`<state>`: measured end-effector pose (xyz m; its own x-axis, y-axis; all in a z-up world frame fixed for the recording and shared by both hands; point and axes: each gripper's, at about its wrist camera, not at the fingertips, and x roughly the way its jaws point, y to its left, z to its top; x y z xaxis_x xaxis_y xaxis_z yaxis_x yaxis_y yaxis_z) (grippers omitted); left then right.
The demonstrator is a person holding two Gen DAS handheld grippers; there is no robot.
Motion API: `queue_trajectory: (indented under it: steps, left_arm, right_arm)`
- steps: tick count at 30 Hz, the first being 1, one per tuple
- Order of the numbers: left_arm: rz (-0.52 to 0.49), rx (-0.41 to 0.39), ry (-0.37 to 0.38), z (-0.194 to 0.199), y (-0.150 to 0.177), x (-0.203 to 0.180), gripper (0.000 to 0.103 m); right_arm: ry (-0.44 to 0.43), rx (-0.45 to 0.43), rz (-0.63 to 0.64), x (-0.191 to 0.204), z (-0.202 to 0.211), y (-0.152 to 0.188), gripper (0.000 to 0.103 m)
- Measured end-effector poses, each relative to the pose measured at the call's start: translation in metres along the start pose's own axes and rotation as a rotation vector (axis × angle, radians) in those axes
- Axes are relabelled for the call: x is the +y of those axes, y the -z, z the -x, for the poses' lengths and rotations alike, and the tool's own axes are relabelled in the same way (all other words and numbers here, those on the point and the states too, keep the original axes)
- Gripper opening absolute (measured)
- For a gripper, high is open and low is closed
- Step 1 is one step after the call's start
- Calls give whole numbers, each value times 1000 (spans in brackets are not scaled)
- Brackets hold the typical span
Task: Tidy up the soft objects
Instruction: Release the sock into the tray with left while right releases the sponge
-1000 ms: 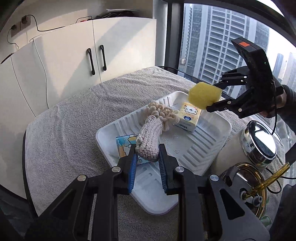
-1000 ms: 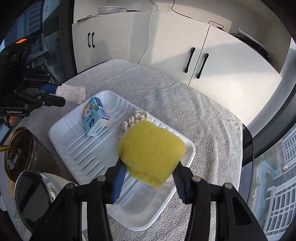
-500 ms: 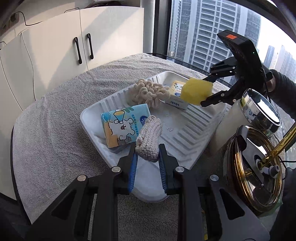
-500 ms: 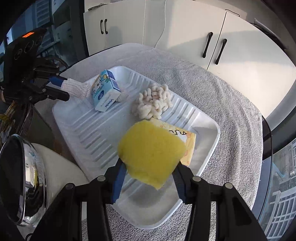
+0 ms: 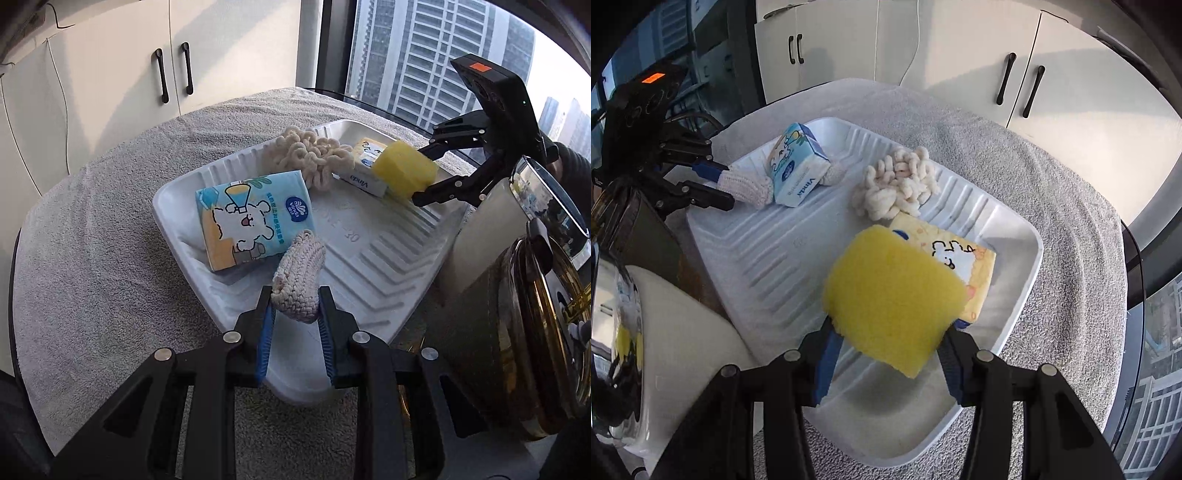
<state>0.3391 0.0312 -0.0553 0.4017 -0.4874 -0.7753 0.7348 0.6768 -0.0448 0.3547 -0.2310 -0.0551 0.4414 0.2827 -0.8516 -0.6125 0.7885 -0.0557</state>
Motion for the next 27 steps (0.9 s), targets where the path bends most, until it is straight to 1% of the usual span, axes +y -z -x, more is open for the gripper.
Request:
queue_trajectory:
  steps: [5,6,8,10,15,17,21,27]
  left_arm:
    - [12,-4,-16,1,0,0,23]
    - [18,-6,-13,2,0,1,25]
    - [32,-14,-9,4,-2,4,32]
    - [44,-18,-4,5,-2,6,34]
    - [45,-21,-9,4,-3,6,35]
    - [47,-22,-10,4,-3,6,35]
    - [51,-30,-5,6,-2,6,36]
    - [67,-41,3,7,0,8,37]
  right_arm:
    - [5,-6,-9,-2,2,2,60]
    - [3,-8,-16,-4,3,2,60]
    - [-5,-8,-28,-5,5,5,62]
    - [-12,-11,-32,-7,7,7,63]
    - [7,-22,-19,-6,12,9,64]
    - [13,-26,-19,-6,14,9,67]
    - [5,-25,-13,-6,16,10,68]
    - [49,-12,20,-3,15,5,72]
